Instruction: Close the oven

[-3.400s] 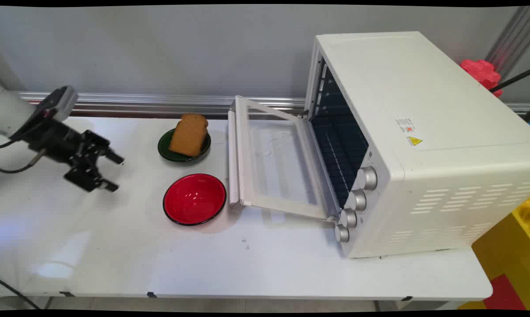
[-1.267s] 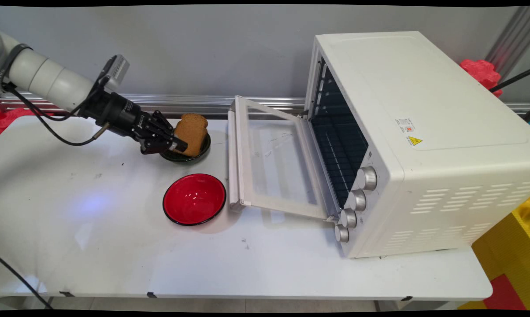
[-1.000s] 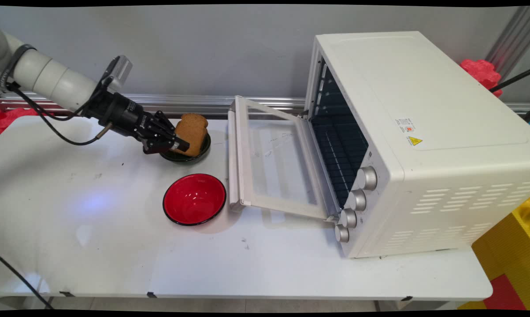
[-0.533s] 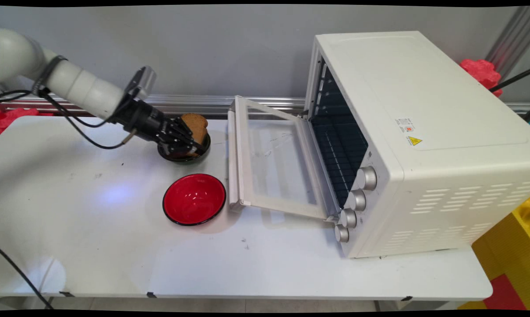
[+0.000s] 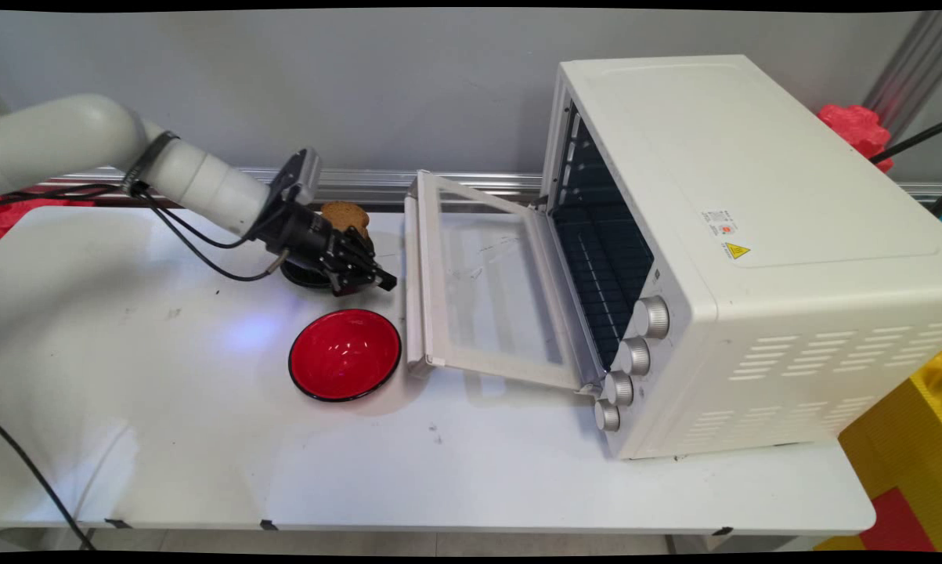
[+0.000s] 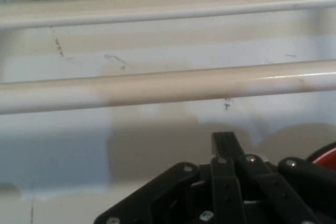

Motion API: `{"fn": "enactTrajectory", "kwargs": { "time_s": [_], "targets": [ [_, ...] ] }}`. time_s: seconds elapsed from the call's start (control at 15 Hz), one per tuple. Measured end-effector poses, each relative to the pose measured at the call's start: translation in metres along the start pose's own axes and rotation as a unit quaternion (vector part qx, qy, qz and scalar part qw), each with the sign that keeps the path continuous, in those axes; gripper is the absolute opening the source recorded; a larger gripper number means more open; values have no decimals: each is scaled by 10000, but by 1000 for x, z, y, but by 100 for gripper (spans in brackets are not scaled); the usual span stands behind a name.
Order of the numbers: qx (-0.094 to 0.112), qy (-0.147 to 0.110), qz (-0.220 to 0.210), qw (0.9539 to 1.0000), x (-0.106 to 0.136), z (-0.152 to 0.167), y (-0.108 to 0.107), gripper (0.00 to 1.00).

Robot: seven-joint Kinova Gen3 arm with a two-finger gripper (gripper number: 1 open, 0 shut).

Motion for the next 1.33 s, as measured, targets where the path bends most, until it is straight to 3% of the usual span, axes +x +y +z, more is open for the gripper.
{"fn": "enactTrajectory", "kwargs": {
  "time_s": [0.8,1.33],
  "targets": [
    [-76,118,-70,9999,-5,28,-3,0],
    [-111,440,-37,9990,12,24,-3,0]
  ]
}}
